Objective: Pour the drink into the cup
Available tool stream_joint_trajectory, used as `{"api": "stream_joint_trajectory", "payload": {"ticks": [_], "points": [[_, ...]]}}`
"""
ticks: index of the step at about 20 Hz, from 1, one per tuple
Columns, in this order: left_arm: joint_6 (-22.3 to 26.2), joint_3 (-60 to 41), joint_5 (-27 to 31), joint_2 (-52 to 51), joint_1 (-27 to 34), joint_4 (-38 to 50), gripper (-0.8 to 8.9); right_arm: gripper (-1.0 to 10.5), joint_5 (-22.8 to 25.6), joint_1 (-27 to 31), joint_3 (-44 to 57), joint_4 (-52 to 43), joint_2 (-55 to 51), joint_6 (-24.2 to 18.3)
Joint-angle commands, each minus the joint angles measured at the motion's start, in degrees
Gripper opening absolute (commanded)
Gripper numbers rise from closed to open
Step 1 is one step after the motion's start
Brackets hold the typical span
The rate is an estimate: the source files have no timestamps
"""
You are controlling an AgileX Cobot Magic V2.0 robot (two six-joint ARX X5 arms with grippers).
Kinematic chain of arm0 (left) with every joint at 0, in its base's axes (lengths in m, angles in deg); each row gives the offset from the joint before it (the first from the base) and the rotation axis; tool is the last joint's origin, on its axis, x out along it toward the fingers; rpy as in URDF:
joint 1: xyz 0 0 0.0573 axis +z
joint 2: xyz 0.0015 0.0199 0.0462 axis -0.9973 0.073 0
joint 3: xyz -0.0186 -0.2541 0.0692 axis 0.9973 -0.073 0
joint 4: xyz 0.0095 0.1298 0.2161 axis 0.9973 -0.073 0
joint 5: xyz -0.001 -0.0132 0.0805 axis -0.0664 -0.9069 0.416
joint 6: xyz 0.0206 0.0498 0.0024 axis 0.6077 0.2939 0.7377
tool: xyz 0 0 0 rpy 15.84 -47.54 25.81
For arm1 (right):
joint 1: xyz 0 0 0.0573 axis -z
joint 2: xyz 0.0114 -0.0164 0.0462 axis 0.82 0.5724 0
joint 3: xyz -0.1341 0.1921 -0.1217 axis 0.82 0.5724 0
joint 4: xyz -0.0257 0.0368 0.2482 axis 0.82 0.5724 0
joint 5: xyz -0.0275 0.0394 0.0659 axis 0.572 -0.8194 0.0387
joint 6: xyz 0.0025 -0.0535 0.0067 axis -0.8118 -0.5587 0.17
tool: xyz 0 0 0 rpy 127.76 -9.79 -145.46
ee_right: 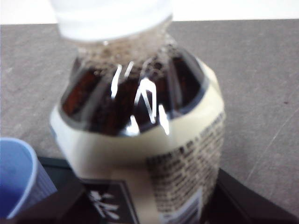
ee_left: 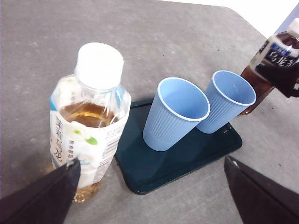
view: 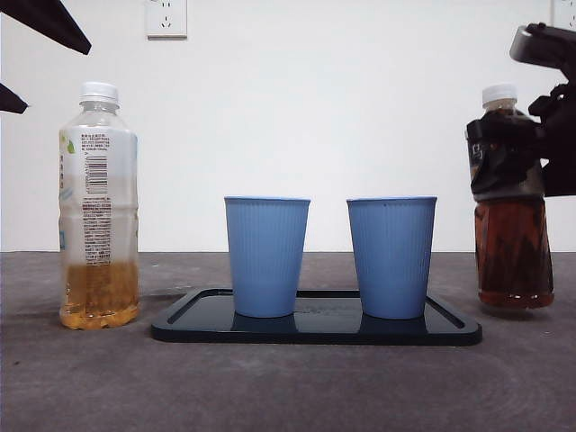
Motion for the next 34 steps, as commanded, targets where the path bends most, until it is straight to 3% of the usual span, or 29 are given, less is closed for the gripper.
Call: {"api": "stream_joint_trajectory", "payload": {"ticks": [1,6,10,14,19,24,30,34], "points": [[1.3,0.7,0.1,0.3,-0.2,0.5,4.95,2.0,-0.4,-0.2,-1.3,-4.0,0.6,0.7],[1.6,0.7,0.1,0.3,-0.2,0.5,4.95,2.0,-0.3,-0.2,-1.3,-4.2,1.3,0.9],[2.5,0.7,0.1,0.3,-0.2,0.5,4.95,3.5,-0.3,-0.2,-1.3,-3.9,1.2,0.9],[2.9,0.7,0.1,0.3,-0.2,0.4,4.95,4.0,-0.3,-0.2,-1.5,1.0,-1.2,0.9],[4.2,0.7,0.8,0.3,-0.2,0.1,4.95,4.6,-1.4,-0.3,-1.5,14.8,-11.2,2.4],[6.2,0.6,6.1,0.4,-0.2,-0.5,4.95,4.6,-5.0,-0.4,-4.1,31.9,-22.3,6.1],[5.7,-0.4,12.0,3.5,-0.3,0.3,4.99,4.6,-8.8,-2.5,-12.0,55.5,-32.9,6.6],[5.6,-2.0,12.1,6.8,-2.0,2.6,4.99,4.6,-8.7,-2.9,-15.3,59.5,-37.7,6.4]]}}
